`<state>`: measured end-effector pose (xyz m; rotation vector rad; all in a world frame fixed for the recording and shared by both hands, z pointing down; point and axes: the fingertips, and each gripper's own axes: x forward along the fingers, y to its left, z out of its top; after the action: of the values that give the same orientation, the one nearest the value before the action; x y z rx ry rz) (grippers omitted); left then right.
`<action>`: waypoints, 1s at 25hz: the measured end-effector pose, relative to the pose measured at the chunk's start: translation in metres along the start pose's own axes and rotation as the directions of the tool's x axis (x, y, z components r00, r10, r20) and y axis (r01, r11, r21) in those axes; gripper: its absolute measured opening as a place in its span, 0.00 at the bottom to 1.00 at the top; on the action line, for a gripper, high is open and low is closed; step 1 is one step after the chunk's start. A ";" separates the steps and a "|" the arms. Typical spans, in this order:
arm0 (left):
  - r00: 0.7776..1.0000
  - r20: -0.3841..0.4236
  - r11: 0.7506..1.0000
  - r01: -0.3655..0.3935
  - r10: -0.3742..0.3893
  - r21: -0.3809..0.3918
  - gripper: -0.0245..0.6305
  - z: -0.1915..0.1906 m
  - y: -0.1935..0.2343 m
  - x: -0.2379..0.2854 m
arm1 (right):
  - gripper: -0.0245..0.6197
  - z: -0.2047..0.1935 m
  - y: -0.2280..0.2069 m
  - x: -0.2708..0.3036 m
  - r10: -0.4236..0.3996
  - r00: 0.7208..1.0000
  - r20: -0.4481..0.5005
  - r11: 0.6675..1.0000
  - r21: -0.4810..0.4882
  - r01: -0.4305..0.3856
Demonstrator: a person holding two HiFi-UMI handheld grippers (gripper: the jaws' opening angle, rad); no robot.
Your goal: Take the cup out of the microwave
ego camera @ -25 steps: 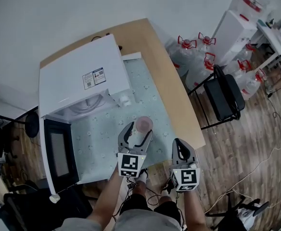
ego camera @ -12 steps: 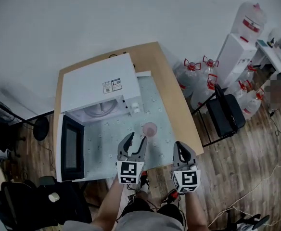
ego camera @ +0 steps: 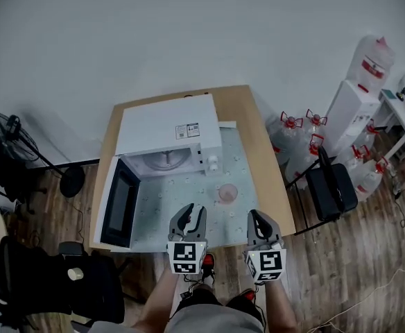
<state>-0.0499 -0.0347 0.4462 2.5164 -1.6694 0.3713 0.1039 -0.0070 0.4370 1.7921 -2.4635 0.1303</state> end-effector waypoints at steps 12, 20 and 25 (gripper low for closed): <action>0.982 -0.012 0.981 -0.191 0.191 -0.030 0.15 -0.017 0.035 -0.082 | 0.07 0.004 0.063 -0.011 0.165 0.986 0.021 0.986 -0.021 -0.164; 0.967 -0.029 0.966 -0.253 0.252 -0.057 0.09 -0.032 0.047 -0.114 | 0.07 0.000 0.095 -0.015 0.239 0.971 0.012 0.971 -0.034 -0.238; 0.965 -0.039 0.964 -0.261 0.259 -0.057 0.08 -0.036 0.050 -0.117 | 0.07 -0.003 0.102 -0.013 0.257 0.966 0.007 0.966 -0.034 -0.256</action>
<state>-0.1437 0.0577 0.4482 2.2401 -1.9721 0.3721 0.0109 0.0371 0.4366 1.4575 -2.6787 0.0969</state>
